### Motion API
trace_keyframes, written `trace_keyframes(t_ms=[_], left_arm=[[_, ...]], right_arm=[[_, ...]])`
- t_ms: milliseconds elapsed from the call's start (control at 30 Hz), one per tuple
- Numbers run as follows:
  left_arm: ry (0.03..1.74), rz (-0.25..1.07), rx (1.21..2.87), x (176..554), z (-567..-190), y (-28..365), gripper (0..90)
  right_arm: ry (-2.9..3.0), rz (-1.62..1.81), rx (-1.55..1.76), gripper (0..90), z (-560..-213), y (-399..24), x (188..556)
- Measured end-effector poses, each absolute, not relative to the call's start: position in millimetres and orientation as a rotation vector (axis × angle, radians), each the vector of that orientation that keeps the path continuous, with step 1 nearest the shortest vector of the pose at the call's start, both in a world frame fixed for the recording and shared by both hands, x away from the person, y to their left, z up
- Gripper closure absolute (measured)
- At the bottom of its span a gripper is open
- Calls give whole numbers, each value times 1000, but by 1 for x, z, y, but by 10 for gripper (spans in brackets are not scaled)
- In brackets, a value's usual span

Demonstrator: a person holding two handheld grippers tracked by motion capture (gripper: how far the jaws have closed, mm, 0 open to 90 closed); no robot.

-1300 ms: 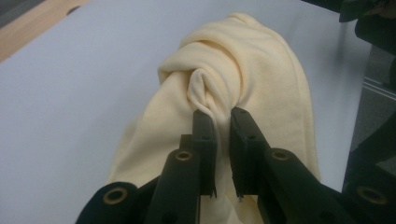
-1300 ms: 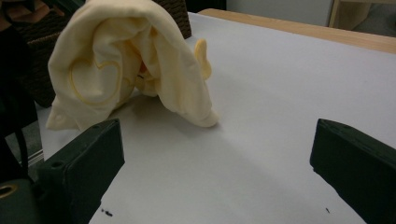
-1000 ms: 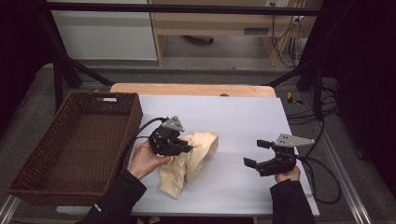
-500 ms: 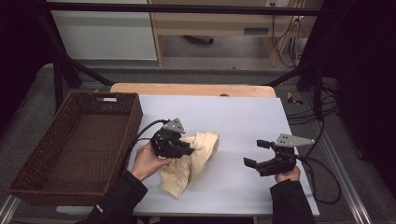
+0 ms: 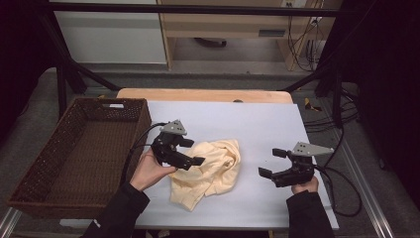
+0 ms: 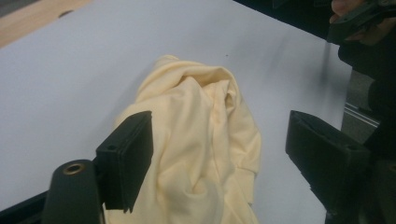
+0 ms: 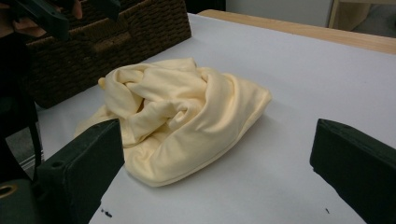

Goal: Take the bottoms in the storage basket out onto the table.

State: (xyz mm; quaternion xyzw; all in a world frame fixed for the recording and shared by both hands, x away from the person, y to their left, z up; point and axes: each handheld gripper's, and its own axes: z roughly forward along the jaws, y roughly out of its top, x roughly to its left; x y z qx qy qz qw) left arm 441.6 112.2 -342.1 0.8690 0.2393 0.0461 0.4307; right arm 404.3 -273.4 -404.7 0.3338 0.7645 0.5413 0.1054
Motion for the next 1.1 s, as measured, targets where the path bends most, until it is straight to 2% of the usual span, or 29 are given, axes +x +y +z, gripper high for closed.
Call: trace_keyframes(t_ms=[200, 300, 1100], left_arm=[[607, 179, 2130, 436, -334, 117, 87], [609, 226, 2119, 432, -329, 119, 79], [610, 294, 2094, 408, -303, 146, 69]], right_arm=[[2254, 1593, 985, 35, -405, -273, 404], [2253, 1594, 984, 35, -405, -274, 404], [2254, 1593, 990, 35, -405, -274, 405]])
